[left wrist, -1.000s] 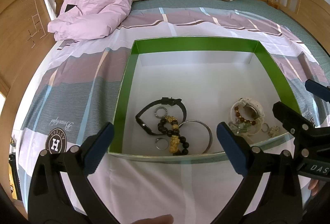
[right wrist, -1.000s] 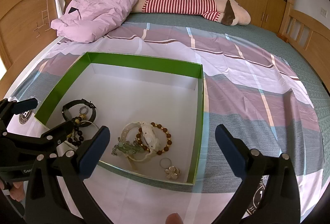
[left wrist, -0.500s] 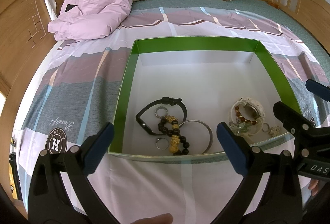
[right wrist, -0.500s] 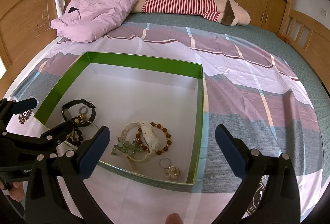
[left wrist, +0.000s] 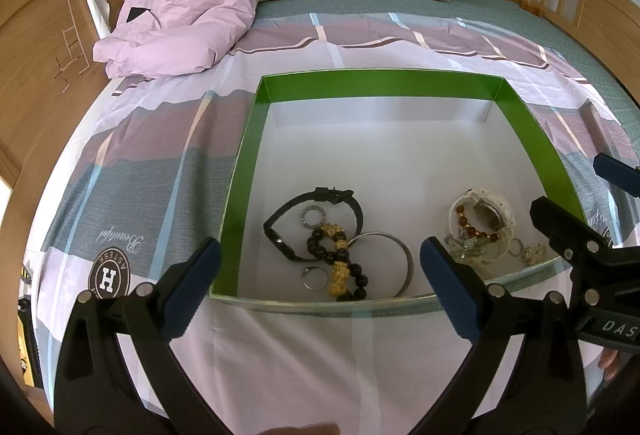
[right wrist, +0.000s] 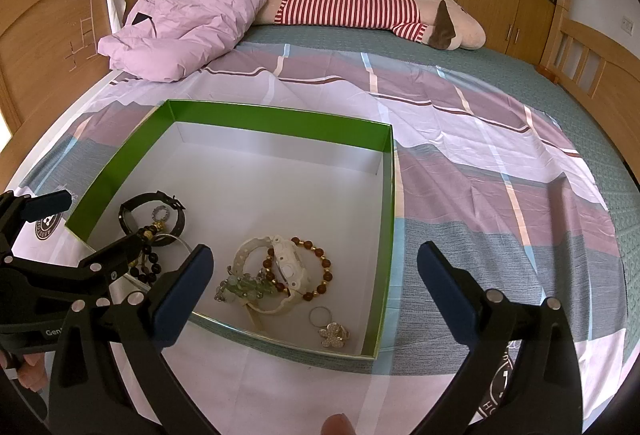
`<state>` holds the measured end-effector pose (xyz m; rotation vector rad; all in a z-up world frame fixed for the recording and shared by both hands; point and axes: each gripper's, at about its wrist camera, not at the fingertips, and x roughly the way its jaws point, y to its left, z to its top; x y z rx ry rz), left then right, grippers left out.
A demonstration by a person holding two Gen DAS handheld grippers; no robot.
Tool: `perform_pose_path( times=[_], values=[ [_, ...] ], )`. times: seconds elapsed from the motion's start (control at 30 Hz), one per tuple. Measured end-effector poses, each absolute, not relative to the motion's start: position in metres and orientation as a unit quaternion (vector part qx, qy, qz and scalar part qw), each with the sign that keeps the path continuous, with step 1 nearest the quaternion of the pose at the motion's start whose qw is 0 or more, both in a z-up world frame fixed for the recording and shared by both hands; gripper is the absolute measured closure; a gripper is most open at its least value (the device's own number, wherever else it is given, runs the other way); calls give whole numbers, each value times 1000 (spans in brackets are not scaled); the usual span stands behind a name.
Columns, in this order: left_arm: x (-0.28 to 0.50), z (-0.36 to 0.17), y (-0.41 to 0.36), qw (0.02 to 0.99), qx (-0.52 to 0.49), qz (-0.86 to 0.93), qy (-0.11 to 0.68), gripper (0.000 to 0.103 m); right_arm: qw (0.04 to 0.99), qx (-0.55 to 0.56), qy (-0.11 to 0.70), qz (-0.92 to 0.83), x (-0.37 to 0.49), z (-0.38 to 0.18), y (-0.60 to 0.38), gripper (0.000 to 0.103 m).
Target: Organize jewelry
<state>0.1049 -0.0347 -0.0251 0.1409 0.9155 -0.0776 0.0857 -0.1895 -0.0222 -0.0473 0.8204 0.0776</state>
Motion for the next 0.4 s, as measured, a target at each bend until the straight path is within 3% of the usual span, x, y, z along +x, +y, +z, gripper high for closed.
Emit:
perform_pose_path(
  times=[0.2, 0.4],
  values=[
    [104, -26, -33, 894, 66, -38, 441, 2, 916, -16, 398, 41, 85, -22, -192, 1],
    [83, -11, -20, 905, 52, -37, 421, 3, 927, 72, 367, 13, 80, -2, -261, 1]
  ],
)
